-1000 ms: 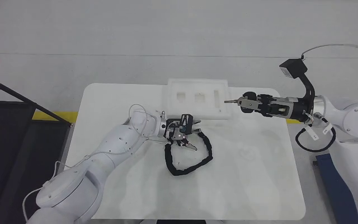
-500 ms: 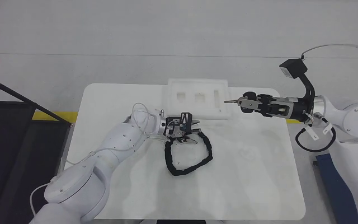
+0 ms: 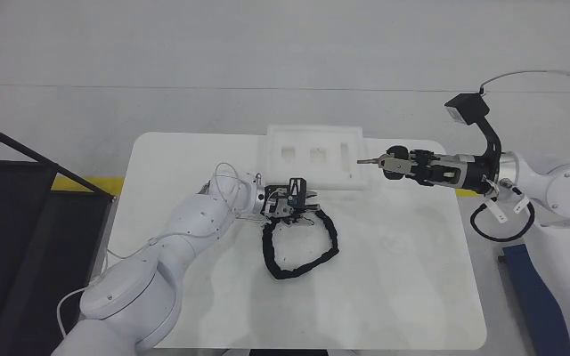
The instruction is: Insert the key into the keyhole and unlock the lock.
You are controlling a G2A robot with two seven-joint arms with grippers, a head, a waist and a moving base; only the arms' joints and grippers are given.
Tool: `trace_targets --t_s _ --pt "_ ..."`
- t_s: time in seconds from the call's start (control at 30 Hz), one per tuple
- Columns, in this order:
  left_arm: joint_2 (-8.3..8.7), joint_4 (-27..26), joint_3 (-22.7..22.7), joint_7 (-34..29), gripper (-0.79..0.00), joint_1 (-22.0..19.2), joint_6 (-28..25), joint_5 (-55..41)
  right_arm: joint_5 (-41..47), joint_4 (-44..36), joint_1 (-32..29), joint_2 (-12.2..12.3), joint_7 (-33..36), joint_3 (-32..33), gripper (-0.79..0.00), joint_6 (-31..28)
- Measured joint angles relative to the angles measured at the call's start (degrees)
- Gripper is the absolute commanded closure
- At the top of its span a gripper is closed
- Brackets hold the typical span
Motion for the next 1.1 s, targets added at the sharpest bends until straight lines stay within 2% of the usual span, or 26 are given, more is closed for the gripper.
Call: trace_targets --t_s 0.03,0.1,0.23,0.37,0.57,0.7,0.8,0.87,1.1 --pt "-0.11 0.2 0.1 0.1 -0.477 -0.1 0.0 0.1 0.0 0.0 0.0 0.0 0.0 0.0 0.000 0.0" --pt "-0.34 0.8 0.2 0.2 -0.520 -0.1 0.1 0.2 0.0 0.0 0.0 0.0 0.0 0.0 0.000 0.0" --pt "-0.71 1.8 0.5 0.8 -0.508 -0.2 0.3 0.5 0.0 0.0 0.0 0.0 0.0 0.0 0.000 0.0" --pt "-0.90 2.9 0.7 1.0 -0.391 -0.1 0.7 1.0 0.0 0.0 0.0 0.0 0.0 0.0 0.000 0.0" --pt "-1.23 3.6 0.9 1.0 -0.332 -0.2 1.0 1.1 0.0 0.0 0.0 0.0 0.0 0.0 0.000 0.0" --pt "-1.43 4.0 0.9 0.8 -0.194 -0.3 1.0 1.0 0.0 0.0 0.0 0.0 0.0 0.0 0.000 0.0" --pt "-1.61 4.5 0.7 0.2 -0.129 -0.3 0.9 0.5 0.0 0.0 0.0 0.0 0.0 0.0 0.000 0.0" --pt "-1.75 4.6 0.6 -0.1 0.000 -0.3 0.6 0.3 0.0 0.0 0.0 0.0 0.0 0.0 0.000 0.0" --pt "-2.20 4.5 0.4 -0.3 0.000 -0.6 -0.2 -0.6 0.0 0.0 0.0 0.0 0.0 0.0 0.000 0.0"
